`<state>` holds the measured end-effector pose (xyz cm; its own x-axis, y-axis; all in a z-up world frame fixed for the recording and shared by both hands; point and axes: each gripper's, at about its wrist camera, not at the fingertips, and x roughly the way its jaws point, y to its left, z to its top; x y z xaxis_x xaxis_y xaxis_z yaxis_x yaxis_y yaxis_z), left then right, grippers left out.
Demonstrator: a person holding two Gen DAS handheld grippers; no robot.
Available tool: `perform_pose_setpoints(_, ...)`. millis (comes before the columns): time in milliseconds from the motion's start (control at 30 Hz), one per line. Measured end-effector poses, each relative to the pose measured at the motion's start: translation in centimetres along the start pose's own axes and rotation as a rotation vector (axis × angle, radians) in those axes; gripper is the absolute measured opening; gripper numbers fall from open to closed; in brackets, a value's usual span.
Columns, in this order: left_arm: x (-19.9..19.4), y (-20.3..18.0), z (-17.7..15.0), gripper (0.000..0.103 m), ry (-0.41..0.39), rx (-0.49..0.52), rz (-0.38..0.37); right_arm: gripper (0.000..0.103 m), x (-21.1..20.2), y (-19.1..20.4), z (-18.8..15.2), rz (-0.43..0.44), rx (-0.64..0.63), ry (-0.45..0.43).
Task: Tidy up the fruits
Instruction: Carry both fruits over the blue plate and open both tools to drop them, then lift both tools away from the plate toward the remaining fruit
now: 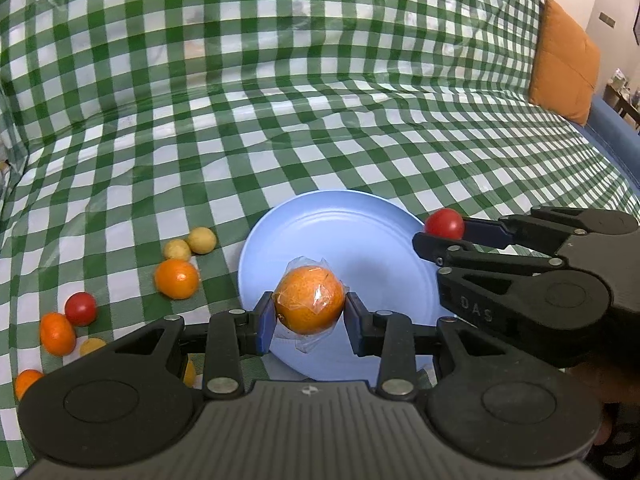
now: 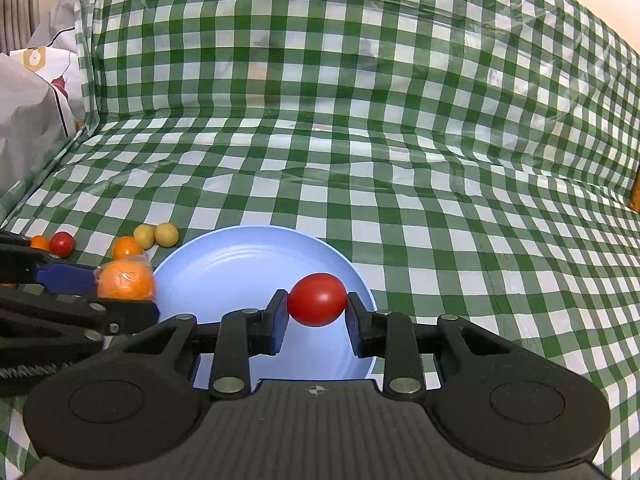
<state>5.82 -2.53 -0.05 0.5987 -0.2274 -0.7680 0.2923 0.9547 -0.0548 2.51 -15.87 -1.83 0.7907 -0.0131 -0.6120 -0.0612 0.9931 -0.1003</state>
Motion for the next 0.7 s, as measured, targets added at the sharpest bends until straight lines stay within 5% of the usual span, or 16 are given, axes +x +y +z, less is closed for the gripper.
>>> perform_pose_setpoints(700, 0.1, -0.47, 0.46, 0.046, -0.016, 0.004, -0.012, 0.041, 0.23, -0.01, 0.23, -0.016, 0.011, 0.006)
